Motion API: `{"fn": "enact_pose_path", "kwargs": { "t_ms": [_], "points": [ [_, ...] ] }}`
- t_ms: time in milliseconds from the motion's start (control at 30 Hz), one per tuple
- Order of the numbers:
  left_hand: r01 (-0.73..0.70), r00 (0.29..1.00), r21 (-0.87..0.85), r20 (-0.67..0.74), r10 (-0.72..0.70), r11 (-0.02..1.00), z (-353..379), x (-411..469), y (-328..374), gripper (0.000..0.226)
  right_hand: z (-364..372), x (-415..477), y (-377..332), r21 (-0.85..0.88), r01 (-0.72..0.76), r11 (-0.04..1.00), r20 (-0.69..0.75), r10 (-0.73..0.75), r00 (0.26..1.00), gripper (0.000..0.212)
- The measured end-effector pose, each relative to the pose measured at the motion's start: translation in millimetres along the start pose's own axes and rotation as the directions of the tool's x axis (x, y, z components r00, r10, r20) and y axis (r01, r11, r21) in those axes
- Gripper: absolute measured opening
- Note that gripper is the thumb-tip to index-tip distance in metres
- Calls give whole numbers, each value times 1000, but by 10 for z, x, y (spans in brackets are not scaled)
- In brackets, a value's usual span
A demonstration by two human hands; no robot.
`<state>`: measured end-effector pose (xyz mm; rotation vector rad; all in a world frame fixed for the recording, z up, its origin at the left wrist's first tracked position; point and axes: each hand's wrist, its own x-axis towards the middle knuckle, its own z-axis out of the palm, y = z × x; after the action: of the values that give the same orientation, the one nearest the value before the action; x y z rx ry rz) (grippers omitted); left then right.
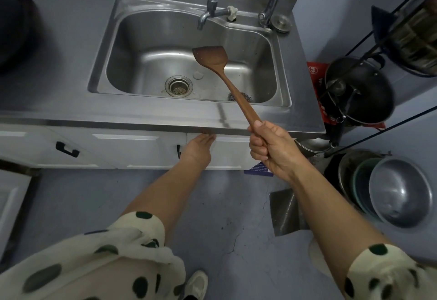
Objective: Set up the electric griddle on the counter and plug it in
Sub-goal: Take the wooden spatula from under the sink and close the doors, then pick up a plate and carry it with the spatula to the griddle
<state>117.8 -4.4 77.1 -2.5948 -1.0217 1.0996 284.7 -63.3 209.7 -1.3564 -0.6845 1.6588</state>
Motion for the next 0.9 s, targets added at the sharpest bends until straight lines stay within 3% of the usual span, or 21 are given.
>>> {"fn": "enact_pose_path", "kwargs": {
  "t_ms": [233,433,533,700,900],
  "points": [
    [-62,979,-70,-200,47,996,-306,-457,-220,41,257,-205,-165,-42,13,999,14,-12,1000,17],
    [88,960,-288,-230,-158,954,-500,-1158,-568,23,595,-417,-353,-40,62,997,87,-58,995,15],
    [193,912,-448,-247,-328,873,-488,-1527,-711,24,806,-540,-405,-38,91,995,126,-86,988,16],
    [244,819,-653,-258,-513,717,-315,-2138,-894,21,1231,-765,-385,-23,114,993,160,-109,981,16],
    [276,679,-843,-169,-715,461,-17,-2932,-1159,25,1968,-1023,-267,-32,130,991,188,-122,975,17]
  ]
}}
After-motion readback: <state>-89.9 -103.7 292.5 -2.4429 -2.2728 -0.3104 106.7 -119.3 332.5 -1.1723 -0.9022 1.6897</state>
